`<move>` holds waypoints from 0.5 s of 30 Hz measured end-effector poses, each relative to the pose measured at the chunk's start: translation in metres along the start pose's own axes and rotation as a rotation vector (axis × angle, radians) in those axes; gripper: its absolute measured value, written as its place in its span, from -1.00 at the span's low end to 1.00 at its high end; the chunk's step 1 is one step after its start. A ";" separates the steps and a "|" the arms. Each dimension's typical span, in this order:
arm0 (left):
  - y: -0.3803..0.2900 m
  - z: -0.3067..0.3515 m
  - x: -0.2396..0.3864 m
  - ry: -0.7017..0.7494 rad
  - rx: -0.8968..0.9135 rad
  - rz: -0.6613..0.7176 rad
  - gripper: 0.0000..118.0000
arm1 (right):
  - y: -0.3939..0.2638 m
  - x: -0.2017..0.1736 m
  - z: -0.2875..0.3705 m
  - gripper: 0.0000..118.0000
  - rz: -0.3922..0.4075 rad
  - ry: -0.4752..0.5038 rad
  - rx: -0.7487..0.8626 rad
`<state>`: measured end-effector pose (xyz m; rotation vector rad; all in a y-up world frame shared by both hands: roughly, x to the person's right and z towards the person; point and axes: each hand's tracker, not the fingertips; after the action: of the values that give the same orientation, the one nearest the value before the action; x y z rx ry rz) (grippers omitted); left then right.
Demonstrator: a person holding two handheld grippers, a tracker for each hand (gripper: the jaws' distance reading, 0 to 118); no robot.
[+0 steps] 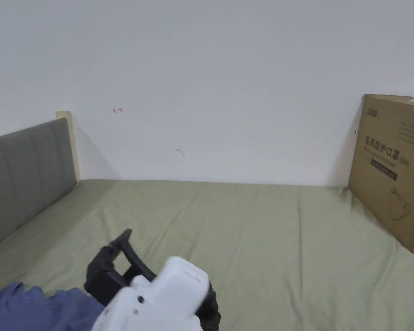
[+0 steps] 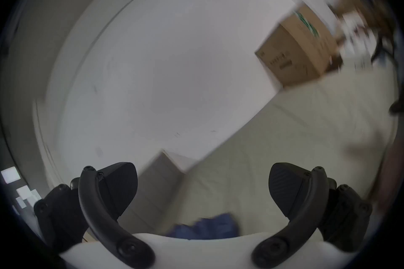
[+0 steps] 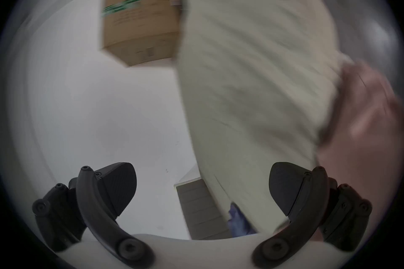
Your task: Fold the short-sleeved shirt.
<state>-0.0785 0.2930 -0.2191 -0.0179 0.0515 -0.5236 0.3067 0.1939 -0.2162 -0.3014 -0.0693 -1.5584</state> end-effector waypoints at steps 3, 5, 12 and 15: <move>0.004 -0.003 -0.040 -0.162 -0.044 0.490 1.00 | -0.029 -0.078 0.019 1.00 0.692 0.083 0.160; -0.002 -0.002 -0.053 -0.137 -0.031 0.725 0.99 | -0.070 -0.102 0.031 1.00 1.134 0.145 0.312; -0.009 0.025 -0.033 0.044 0.148 0.550 0.99 | -0.116 -0.096 0.022 1.00 1.507 0.125 0.433; -0.007 0.031 -0.025 0.063 0.194 0.425 0.99 | -0.118 -0.091 0.025 1.00 1.499 0.159 0.429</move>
<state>-0.1017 0.2995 -0.1866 0.1958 0.0638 -0.1023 0.1920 0.2901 -0.1961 0.1373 -0.0318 -0.0528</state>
